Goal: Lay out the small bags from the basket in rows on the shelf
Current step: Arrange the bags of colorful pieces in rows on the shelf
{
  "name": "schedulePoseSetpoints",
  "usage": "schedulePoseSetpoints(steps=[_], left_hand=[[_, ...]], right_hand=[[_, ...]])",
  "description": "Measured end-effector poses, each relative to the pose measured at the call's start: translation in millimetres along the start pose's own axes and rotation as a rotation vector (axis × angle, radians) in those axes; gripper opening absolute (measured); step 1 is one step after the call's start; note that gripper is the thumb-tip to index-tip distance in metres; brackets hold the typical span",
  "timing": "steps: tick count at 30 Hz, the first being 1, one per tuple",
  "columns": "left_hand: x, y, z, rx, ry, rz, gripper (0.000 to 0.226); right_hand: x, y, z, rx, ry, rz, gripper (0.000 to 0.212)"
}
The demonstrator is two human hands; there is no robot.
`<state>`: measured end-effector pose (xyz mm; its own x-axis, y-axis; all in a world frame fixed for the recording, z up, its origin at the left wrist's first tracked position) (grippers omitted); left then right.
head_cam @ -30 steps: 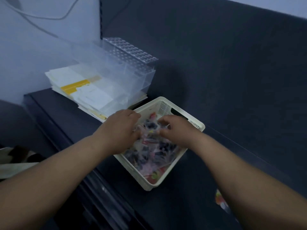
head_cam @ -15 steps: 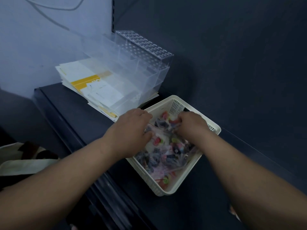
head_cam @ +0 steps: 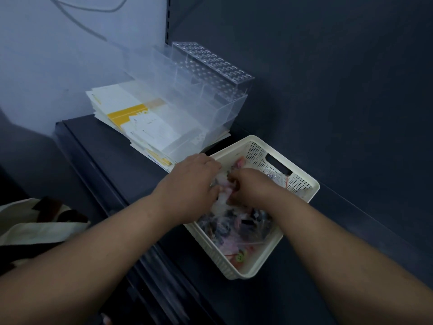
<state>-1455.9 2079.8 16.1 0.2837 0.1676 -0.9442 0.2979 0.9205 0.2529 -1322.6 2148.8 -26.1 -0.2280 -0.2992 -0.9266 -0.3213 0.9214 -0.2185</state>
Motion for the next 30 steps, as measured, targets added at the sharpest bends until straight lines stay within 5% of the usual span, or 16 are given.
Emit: schedulePoseSetpoints(steps=[5, 10, 19, 22, 25, 28, 30], left_hand=[[-0.2, -0.6, 0.0, -0.007, -0.001, -0.001, 0.048], [2.2, 2.6, -2.0, -0.028, -0.030, -0.005, 0.047], [-6.7, 8.2, 6.0, -0.110, -0.294, 0.021, 0.054], [-3.8, 12.4, 14.0, -0.198, -0.617, -0.081, 0.047], [-3.7, 15.8, 12.3, -0.237, -0.634, -0.060, 0.005], [2.0, 14.5, 3.1, -0.353, -0.793, -0.055, 0.013], [5.2, 13.2, -2.6, -0.450, -0.892, -0.050, 0.012]], right_hand=[[-12.5, -6.1, 9.9, 0.019, 0.396, 0.045, 0.006], [-23.9, -20.8, 11.5, 0.067, 0.948, 0.052, 0.018], [-35.6, -38.4, 4.4, 0.041, 1.376, -0.158, 0.017], [-33.3, -44.6, -1.1, 0.022, 1.383, -0.280, 0.010], [-33.4, -45.1, 0.4, 0.065, 1.383, -0.243, 0.009], [-38.5, -32.6, 18.4, 0.168, 1.313, 0.073, 0.013], [-44.5, -23.6, 29.9, 0.217, 1.006, 0.297, 0.014]])
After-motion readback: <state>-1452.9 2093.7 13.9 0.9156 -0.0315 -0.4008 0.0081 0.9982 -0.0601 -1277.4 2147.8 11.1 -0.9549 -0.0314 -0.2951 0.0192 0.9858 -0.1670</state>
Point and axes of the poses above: each hand's wrist, its own y-axis towards the middle knuckle, its own x-axis out of the palm, z = x × y, the point moved 5 cm from there along y, towards the middle knuckle, and after that the axes turned 11 degrees about y, right-handed, at the moved point
